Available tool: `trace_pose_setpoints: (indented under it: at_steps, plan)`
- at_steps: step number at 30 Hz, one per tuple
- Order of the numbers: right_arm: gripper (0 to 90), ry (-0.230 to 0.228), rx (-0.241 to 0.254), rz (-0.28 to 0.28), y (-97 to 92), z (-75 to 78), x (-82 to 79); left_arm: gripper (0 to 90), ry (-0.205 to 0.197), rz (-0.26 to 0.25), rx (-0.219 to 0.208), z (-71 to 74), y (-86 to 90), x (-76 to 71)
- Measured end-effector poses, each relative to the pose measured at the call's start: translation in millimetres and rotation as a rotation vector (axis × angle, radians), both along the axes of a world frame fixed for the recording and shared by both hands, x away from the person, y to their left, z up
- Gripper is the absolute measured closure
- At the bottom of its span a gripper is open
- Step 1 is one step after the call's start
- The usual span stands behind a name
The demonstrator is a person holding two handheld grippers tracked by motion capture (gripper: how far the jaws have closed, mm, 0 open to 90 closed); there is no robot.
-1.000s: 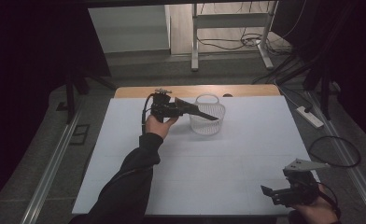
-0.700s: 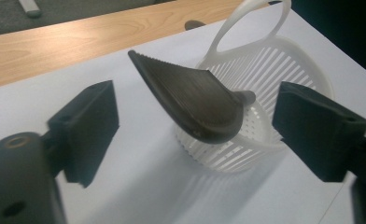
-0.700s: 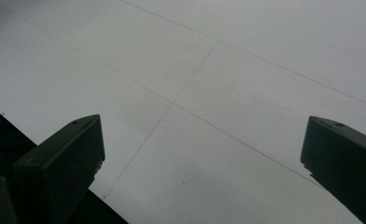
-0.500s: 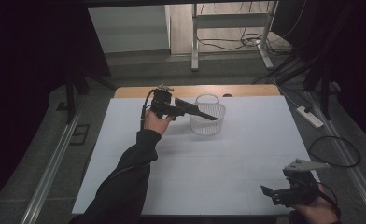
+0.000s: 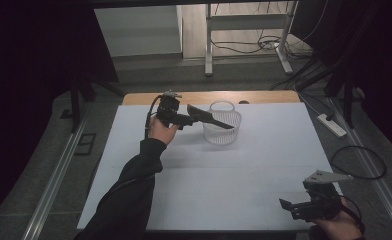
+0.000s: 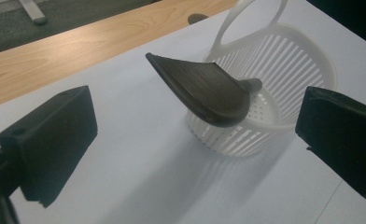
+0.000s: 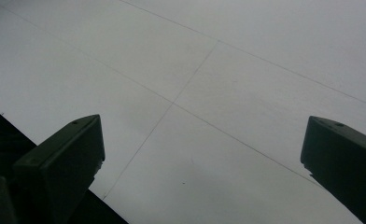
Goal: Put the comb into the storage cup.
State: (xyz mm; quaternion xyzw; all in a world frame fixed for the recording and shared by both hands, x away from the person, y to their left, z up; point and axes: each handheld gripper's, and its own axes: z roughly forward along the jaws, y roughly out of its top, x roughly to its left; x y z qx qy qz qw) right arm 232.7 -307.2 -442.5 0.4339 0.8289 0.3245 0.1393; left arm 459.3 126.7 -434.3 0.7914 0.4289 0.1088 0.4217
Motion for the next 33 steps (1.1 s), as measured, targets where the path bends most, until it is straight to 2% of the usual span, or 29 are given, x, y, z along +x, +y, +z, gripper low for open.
trace_pose_setpoints:
  at_steps: [7,10,12,16,22,30,33]
  plan:
    - [0.1,-0.001,-0.001,0.001,0.1,0.1,-0.2,0.0,-0.015,-0.011,-0.017,2.4,4.4,-4.9]
    - [0.1,-0.001,-0.002,0.001,0.3,0.1,-0.2,0.0,-0.034,-0.017,-0.013,3.1,6.3,-7.8]
    - [0.1,-0.002,-0.003,0.001,0.3,0.1,-0.3,0.0,-0.048,-0.029,-0.026,3.6,8.3,-9.4]
    - [0.1,-0.004,-0.003,0.001,0.6,0.0,-0.4,0.3,-0.038,-0.063,-0.037,3.6,11.2,-11.2]
    - [0.1,-0.005,-0.003,0.001,0.7,0.0,-0.5,0.8,-0.035,-0.081,-0.062,3.8,16.7,-15.5]
    - [0.1,-0.005,-0.005,0.002,0.9,0.0,-0.6,0.0,-0.074,-0.090,-0.033,6.2,20.5,-23.8]
    - [0.1,-0.006,-0.005,0.002,1.0,0.1,-0.6,0.1,-0.080,-0.093,-0.035,7.1,23.0,-26.9]
